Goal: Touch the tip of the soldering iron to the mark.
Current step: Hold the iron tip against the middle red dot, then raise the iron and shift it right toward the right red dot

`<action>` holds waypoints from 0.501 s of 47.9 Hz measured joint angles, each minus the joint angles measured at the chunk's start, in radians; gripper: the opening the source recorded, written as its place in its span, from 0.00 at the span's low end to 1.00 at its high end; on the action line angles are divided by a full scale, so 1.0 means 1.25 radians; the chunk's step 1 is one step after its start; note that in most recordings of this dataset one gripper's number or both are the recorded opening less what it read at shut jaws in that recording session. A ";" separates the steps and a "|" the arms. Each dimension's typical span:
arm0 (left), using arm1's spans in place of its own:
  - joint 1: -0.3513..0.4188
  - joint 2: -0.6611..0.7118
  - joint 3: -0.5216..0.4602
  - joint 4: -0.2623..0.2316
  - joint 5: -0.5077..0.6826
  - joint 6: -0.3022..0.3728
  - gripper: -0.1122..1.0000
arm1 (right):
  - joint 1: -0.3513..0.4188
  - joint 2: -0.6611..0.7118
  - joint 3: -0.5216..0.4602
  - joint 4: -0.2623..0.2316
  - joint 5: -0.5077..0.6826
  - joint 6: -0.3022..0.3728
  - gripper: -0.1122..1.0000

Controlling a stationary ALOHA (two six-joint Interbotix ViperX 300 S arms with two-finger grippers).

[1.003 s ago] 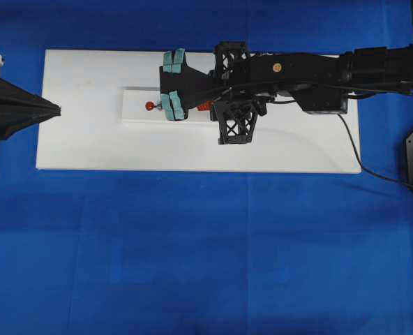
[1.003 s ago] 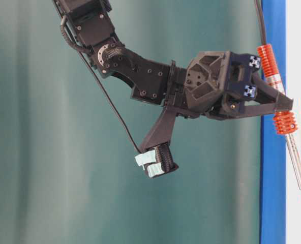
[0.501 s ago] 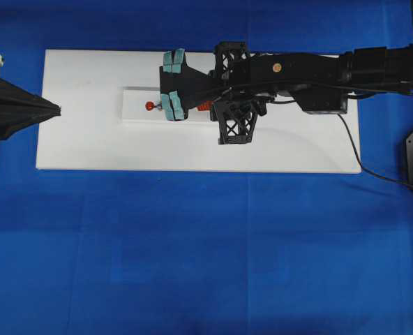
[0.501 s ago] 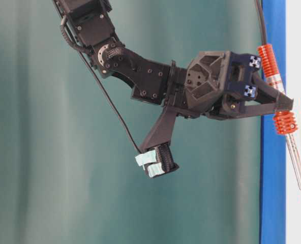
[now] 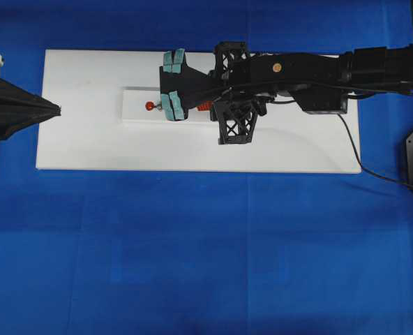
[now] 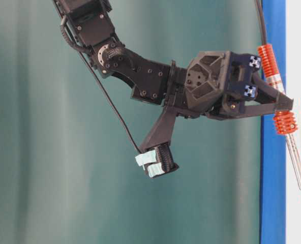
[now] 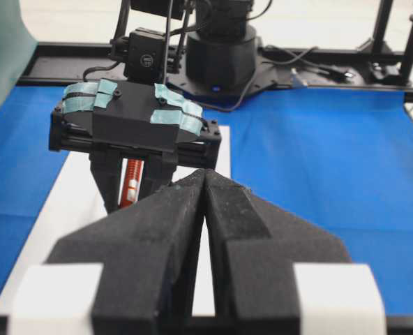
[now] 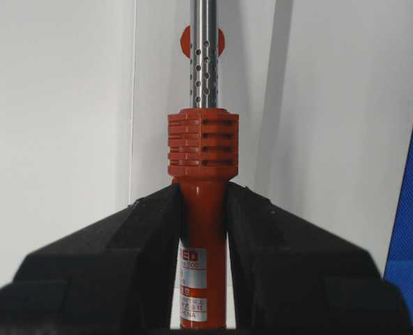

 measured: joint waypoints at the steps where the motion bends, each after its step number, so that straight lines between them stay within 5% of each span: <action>1: 0.000 0.000 0.000 0.000 0.000 0.000 0.10 | 0.000 0.000 0.000 0.000 0.000 0.000 0.16; 24: 0.000 0.000 0.000 0.000 0.000 -0.001 0.10 | 0.000 0.000 -0.002 0.000 0.004 0.000 0.16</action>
